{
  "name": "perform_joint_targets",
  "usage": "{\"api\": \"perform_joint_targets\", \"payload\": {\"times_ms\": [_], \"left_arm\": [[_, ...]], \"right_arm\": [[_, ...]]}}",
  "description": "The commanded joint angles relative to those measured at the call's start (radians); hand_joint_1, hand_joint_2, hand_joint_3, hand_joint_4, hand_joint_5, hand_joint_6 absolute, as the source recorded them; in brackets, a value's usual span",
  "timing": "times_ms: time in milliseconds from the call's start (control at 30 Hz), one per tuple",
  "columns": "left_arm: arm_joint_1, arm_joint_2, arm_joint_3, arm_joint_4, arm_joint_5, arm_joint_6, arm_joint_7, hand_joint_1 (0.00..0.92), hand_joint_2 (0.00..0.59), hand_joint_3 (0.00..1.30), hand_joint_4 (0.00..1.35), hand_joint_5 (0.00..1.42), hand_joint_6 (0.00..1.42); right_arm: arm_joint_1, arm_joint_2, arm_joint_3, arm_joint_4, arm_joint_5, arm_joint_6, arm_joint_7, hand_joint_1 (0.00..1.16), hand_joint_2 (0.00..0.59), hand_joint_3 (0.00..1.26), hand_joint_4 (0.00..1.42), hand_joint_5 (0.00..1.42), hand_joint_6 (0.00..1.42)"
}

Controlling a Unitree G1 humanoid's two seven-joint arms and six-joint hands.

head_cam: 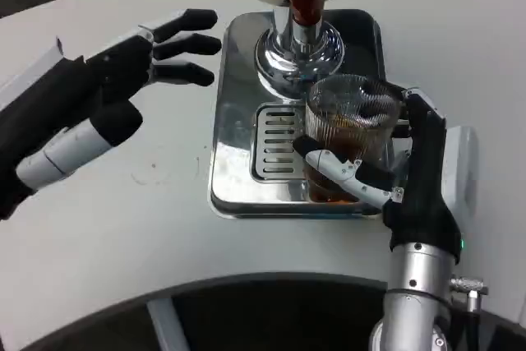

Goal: Grasp the cup under the faucet to collect the drink, then remove the cup.

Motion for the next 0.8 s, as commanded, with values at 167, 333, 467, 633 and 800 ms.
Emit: {"api": "perform_joint_targets", "payload": {"times_ms": [167,333,467,633,800], "left_arm": [[0.074,0.017,0.008,0.039,0.063,-0.043,0.019,0.000,0.075,0.15,0.17,0.27,0.21],[0.097,0.021,0.003,0.053,0.119,-0.074,0.039,0.000,0.080,0.15,0.17,0.26,0.19],[0.122,0.034,-0.003,0.052,0.192,-0.106,0.067,0.000,0.081,0.14,0.13,0.18,0.13],[0.140,0.047,-0.001,0.043,0.244,-0.127,0.094,0.000,0.086,0.13,0.09,0.14,0.11],[0.156,0.064,-0.003,0.036,0.266,-0.141,0.113,0.000,0.087,0.12,0.08,0.13,0.10]], "right_arm": [[0.055,0.020,0.014,-0.107,-0.022,0.010,0.016,1.04,0.137,0.85,1.07,1.29,1.42],[0.071,0.023,0.020,-0.150,-0.025,0.019,0.023,1.05,0.132,0.87,1.08,1.30,1.42],[0.088,0.020,0.031,-0.202,-0.030,0.025,0.034,1.05,0.133,0.87,1.08,1.30,1.42],[0.127,0.011,0.047,-0.270,-0.037,0.028,0.067,1.06,0.130,0.89,1.11,1.32,1.42],[0.194,0.000,0.067,-0.360,-0.042,0.034,0.113,1.06,0.127,0.90,1.11,1.32,1.42]]}}
